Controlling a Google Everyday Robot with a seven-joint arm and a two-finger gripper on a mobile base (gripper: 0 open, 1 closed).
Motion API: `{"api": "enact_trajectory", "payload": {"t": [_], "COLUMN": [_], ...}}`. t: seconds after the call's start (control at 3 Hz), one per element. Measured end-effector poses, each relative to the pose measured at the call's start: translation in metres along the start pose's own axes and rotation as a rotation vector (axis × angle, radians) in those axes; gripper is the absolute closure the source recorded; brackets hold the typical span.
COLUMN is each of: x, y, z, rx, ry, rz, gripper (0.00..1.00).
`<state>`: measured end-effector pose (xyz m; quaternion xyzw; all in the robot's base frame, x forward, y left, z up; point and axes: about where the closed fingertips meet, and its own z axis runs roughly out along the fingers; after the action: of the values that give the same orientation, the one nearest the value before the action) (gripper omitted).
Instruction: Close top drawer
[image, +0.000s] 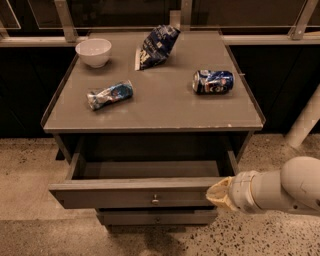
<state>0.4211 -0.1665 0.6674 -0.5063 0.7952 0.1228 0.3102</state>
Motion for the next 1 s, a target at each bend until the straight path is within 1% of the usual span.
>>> {"api": "enact_trajectory", "payload": {"t": [0.33,0.67,1.0], "x": [0.005,0.013,0.02], "y": [-0.001,-0.017,-0.032], "z": [-0.001,0.004,0.009], "rx": [-0.004,-0.002,0.014], "ry": [-0.045,-0.068,-0.075], "rz": [0.024,0.035,0.037], "gripper": [1.0,1.0,1.0]}}
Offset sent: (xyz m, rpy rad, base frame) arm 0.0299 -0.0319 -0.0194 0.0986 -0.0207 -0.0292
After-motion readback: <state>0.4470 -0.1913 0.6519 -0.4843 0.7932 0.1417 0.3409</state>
